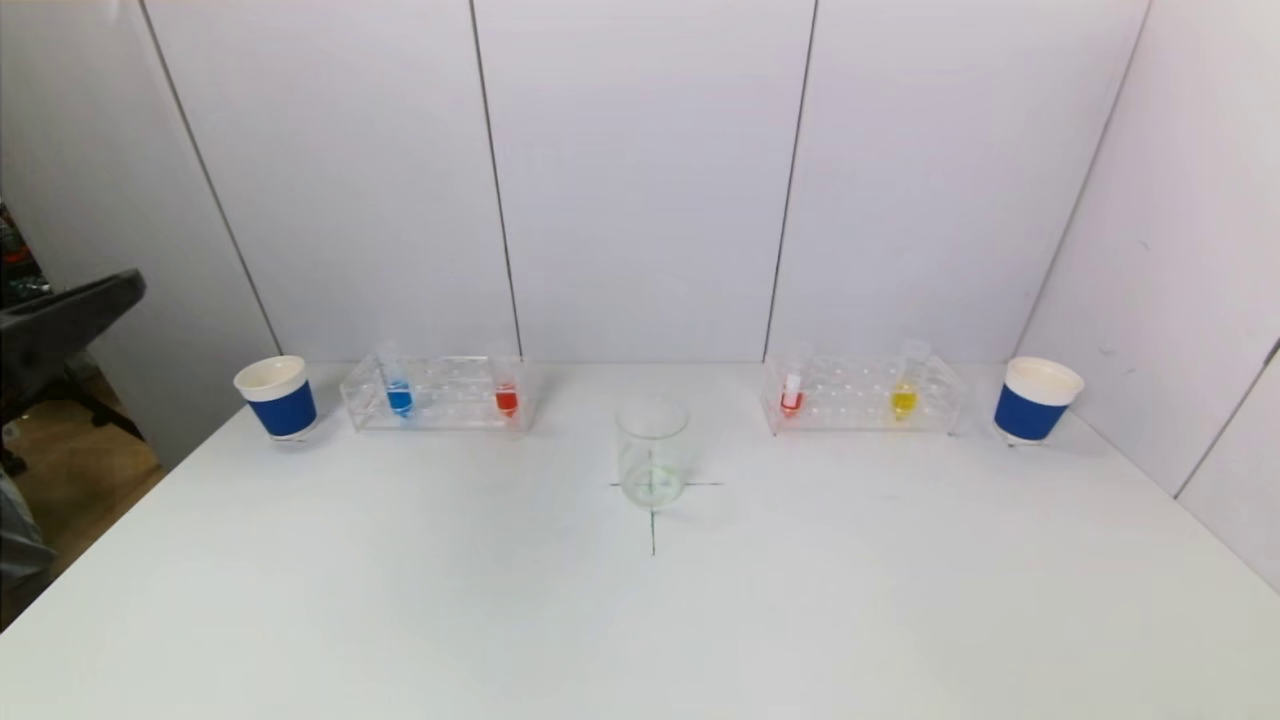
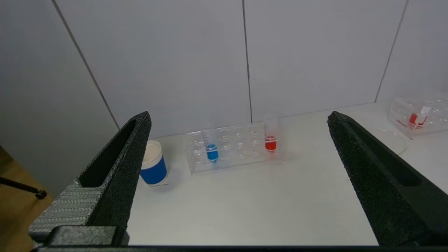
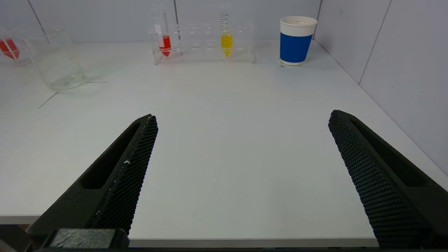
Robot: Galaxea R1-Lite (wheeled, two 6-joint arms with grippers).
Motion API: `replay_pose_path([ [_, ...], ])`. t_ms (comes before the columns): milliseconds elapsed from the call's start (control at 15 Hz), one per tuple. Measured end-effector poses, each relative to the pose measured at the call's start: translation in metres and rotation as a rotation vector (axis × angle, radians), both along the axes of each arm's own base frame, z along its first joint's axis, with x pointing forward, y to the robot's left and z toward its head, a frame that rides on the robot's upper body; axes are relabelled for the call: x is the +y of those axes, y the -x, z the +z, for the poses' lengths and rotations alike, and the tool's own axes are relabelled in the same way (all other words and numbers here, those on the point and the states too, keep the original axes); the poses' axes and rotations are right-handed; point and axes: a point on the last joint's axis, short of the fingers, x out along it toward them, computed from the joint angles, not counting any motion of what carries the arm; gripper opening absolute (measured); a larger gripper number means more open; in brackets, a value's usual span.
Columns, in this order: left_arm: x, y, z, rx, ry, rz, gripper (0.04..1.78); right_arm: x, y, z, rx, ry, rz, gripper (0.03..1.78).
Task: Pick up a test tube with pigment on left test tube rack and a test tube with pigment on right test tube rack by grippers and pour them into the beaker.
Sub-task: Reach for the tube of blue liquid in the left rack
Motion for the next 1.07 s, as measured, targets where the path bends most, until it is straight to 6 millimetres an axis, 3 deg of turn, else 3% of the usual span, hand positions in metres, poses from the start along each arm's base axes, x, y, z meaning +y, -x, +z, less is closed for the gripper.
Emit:
replay_pose_path([
  [533, 0.015, -0.099, -0.047, 0.080, 0.014, -0.002, 1.76, 0.000, 0.000, 0.000, 0.000, 0.000, 0.000, 1.77],
  [1067, 0.026, -0.180, -0.130, 0.100, 0.030, 0.000, 1.76, 0.000, 0.000, 0.000, 0.000, 0.000, 0.000, 1.77],
])
